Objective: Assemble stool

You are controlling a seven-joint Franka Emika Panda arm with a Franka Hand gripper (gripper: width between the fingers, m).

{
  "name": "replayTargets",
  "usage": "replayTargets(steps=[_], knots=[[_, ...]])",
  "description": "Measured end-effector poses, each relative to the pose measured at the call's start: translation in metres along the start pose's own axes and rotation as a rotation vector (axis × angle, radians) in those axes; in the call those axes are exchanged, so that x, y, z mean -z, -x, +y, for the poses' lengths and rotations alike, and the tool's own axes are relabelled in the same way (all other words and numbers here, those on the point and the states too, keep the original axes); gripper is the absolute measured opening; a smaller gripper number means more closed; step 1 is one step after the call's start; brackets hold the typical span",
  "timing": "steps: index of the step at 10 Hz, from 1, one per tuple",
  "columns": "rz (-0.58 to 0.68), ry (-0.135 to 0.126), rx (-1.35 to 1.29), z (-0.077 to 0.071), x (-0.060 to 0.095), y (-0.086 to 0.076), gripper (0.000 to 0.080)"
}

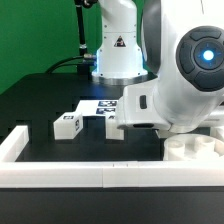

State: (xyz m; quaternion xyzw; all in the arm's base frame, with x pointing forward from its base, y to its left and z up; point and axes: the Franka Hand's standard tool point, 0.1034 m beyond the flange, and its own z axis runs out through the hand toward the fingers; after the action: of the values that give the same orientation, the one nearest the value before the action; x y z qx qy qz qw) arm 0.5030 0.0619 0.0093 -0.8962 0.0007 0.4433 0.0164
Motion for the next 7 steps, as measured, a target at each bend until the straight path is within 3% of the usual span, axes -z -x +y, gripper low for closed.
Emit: replayTargets(steps=[5,7], knots=[[-0.007,-0.001,0.002,-0.001,0.004,0.004,0.0335],[0.054,-0.012,0.012,-0.005,0.057,0.029,0.0337]])
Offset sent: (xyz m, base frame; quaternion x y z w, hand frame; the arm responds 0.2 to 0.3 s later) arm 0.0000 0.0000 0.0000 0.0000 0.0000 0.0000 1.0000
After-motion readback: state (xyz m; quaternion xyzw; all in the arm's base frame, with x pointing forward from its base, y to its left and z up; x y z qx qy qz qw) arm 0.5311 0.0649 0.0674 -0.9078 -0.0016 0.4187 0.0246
